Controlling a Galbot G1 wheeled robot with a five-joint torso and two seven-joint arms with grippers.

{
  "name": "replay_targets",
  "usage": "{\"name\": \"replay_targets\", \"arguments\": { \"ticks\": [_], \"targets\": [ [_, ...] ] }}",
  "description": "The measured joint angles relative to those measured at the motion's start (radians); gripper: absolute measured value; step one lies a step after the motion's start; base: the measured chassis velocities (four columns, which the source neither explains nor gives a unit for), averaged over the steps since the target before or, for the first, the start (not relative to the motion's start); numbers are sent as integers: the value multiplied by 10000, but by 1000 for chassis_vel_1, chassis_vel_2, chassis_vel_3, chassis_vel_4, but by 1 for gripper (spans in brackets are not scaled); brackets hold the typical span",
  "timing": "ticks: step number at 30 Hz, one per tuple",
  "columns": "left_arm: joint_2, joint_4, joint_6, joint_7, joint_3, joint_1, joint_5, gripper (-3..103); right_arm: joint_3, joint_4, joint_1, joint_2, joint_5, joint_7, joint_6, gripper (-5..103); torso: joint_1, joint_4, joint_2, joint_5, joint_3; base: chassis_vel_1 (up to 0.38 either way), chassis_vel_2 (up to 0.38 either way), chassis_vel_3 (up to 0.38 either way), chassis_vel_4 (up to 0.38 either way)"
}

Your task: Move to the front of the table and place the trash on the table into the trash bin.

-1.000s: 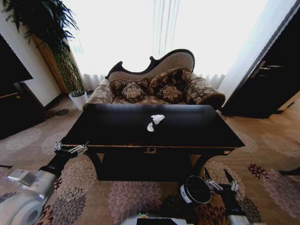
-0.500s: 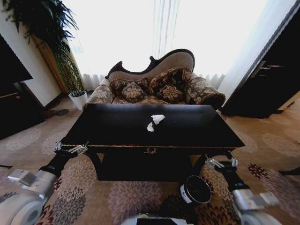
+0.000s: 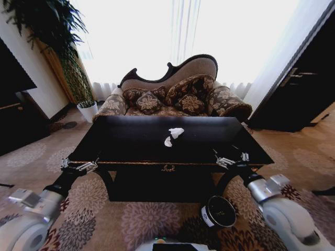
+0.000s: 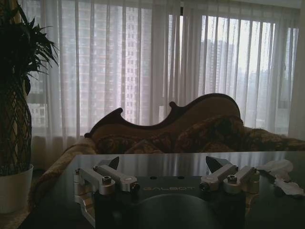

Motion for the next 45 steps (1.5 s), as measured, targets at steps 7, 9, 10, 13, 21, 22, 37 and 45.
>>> {"name": "replay_targets", "arguments": {
  "ticks": [7, 9, 10, 13, 21, 22, 37, 45],
  "targets": [
    [0, 0, 1, 0, 0, 0, 0, 100, -448, -258, 1172, -1314, 1202, 552, -819, 100, 0, 1, 0, -1, 0, 0, 0, 0, 0],
    [1, 0, 0, 0, 0, 0, 0, 100, -676, -471, 1585, -1857, 1466, 657, -988, 100, 0, 1, -1, 0, 0, 0, 0, 0, 0],
    [0, 0, 0, 0, 0, 0, 0, 100, -851, -621, 1858, -2231, 1645, 712, -1075, 100, 0, 0, 0, -1, 0, 0, 0, 0, 0],
    [0, 0, 0, 0, 0, 0, 0, 100, -1312, -969, 2418, -2833, 1903, 831, -1206, 100, 0, 1, 0, -1, 0, 0, 0, 0, 0],
    [0, 0, 1, 0, 0, 0, 0, 100, -3597, -2027, 5002, -4116, 2820, 1220, -1650, 100, 0, 0, -1, 0, 0, 0, 0, 0, 0],
    [0, 0, 1, 0, 0, 0, 0, 100, -3597, -2027, 5002, -4116, 2820, 1220, -1650, 100, 0, 0, -1, 0, 0, 0, 0, 0, 0],
    [0, 0, 1, 0, 0, 0, 0, 100, -9445, -4155, 11097, -3756, 3270, 1871, -2143, 100, 1, 2, -1, -1, 0, 0, 0, 0, 0],
    [0, 0, 1, 0, 0, 0, 0, 100, -11551, -4746, 13038, -3053, 3383, 2093, -2366, 100, 1, 0, 0, -2, -1, 0, 0, 0, 0]
  ]
}}
